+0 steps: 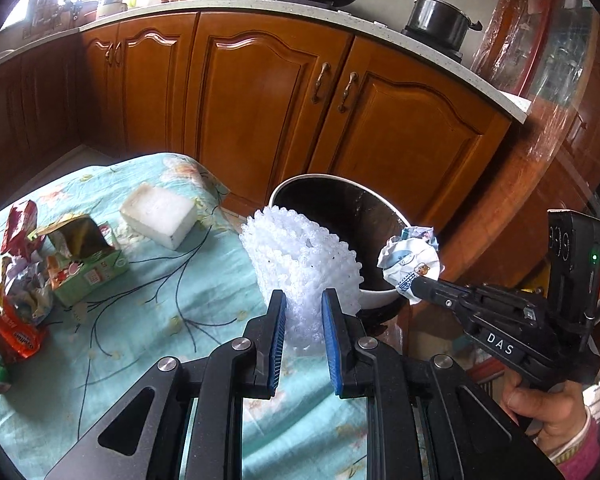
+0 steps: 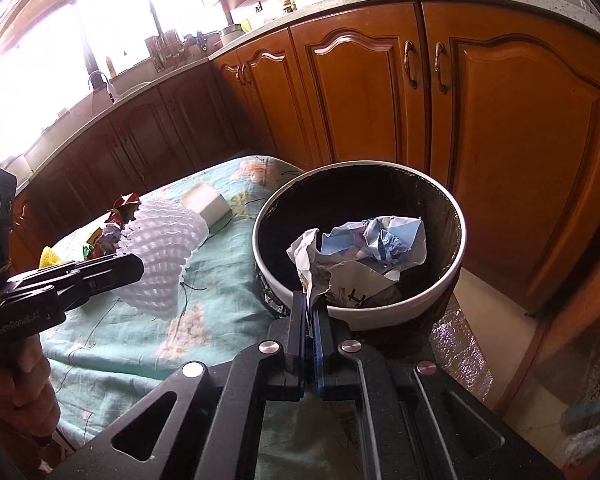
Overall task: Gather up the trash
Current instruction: 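Move both tools over the bin and release the foam net and paper, then grasp the green soda can with the left tool while the right tool grasps a snack wrapper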
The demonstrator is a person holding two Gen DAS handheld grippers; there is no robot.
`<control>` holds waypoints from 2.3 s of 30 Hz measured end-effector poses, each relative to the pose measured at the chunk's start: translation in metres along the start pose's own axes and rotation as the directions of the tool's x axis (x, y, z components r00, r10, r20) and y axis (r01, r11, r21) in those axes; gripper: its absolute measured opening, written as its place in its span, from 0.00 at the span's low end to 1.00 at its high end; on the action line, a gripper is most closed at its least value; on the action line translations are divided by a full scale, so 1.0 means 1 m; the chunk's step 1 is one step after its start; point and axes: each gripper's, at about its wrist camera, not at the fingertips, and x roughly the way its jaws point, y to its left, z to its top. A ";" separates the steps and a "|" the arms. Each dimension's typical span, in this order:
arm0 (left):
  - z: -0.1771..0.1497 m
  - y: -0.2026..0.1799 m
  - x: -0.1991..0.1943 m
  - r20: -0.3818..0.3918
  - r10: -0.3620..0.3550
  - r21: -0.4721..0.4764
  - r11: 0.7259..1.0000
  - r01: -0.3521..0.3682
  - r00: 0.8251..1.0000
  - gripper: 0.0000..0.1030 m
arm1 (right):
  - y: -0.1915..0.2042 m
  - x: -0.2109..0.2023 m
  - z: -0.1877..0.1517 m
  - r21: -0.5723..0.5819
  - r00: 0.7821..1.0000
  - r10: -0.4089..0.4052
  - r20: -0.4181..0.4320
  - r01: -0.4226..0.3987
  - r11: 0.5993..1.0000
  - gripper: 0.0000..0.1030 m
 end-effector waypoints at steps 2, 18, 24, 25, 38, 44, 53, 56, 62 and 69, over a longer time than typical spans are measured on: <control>0.007 -0.005 0.008 -0.006 0.001 0.018 1.000 0.000 1.000 0.17 | -0.006 0.001 0.002 -0.001 1.000 -0.001 -0.004 0.001 1.000 0.03; 0.056 -0.027 0.084 -0.087 0.003 0.052 0.999 0.002 0.996 0.18 | -0.028 0.026 0.029 -0.061 0.997 -0.035 -0.074 0.030 0.998 0.03; 0.063 -0.033 0.104 -0.110 0.023 0.069 0.997 -0.015 0.994 0.18 | -0.034 0.038 0.033 -0.076 0.993 -0.028 -0.117 0.019 0.997 0.03; 0.064 -0.033 0.107 -0.115 0.023 0.070 0.997 -0.015 0.993 0.19 | -0.036 0.041 0.032 -0.075 0.992 -0.026 -0.122 0.017 0.997 0.03; 0.056 -0.024 0.102 -0.099 0.018 0.012 1.000 -0.017 0.995 0.57 | -0.051 0.033 0.031 0.007 0.996 -0.024 -0.091 0.025 1.000 0.66; 0.032 -0.006 0.073 -0.064 0.006 -0.059 0.998 -0.009 0.998 0.60 | -0.046 0.019 0.016 0.070 0.999 -0.006 -0.042 0.009 0.998 0.86; -0.017 0.034 0.015 -0.027 0.056 -0.173 0.983 -0.060 0.998 0.61 | -0.012 0.003 -0.004 0.143 0.994 0.104 0.034 -0.108 0.984 0.93; -0.031 0.045 -0.008 -0.008 0.084 -0.191 0.978 -0.084 0.996 0.62 | 0.008 0.007 -0.008 0.122 0.991 0.136 0.020 -0.137 0.983 0.96; -0.056 0.064 -0.055 0.022 0.159 -0.219 0.964 -0.150 0.987 0.62 | 0.054 0.027 -0.015 0.086 0.980 0.182 -0.076 -0.175 0.981 0.98; -0.081 0.088 -0.096 0.038 0.218 -0.285 0.938 -0.199 0.975 0.62 | 0.107 0.034 -0.014 -0.021 0.978 0.188 -0.091 -0.190 0.982 1.00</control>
